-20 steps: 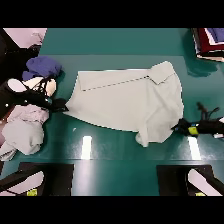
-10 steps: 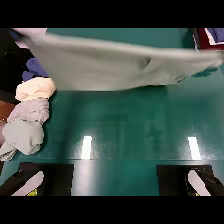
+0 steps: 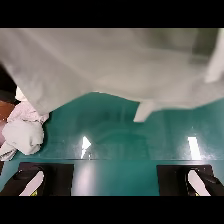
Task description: Fold the shirts.
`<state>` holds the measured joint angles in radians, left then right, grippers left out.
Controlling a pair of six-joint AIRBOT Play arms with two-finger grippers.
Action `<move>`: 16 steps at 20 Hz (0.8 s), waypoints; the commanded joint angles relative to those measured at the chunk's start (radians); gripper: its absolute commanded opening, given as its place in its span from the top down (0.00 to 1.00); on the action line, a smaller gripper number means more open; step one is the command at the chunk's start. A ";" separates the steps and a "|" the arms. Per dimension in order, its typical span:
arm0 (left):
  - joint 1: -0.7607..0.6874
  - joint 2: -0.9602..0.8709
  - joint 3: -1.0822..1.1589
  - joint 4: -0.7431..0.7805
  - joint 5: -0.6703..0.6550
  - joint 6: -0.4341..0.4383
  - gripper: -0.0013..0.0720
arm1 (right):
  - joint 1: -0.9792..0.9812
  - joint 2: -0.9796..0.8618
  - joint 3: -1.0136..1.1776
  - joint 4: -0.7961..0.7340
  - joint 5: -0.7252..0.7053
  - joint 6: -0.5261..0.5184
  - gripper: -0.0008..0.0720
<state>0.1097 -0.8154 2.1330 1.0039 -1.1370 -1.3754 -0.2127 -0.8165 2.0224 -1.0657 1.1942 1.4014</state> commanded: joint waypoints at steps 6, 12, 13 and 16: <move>0.001 -0.024 -0.350 -0.005 -0.130 -0.039 0.95 | 0.005 -0.189 -0.045 -0.053 0.321 0.057 0.97; 0.001 -0.319 -0.761 -0.006 -0.153 0.000 0.95 | 0.115 -0.469 -0.294 -0.064 0.401 0.056 0.97; 0.001 -0.383 -0.790 -0.006 -0.133 0.019 0.95 | 0.129 -0.515 -0.321 -0.064 0.380 0.056 0.97; 0.001 -0.568 -0.801 -0.025 0.011 0.080 0.95 | 0.156 -0.657 -0.362 -0.064 0.232 0.056 0.97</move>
<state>0.1097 -1.2289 1.3903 0.9985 -1.2289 -1.3563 -0.0872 -1.3487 1.7161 -1.1301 1.5246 1.4570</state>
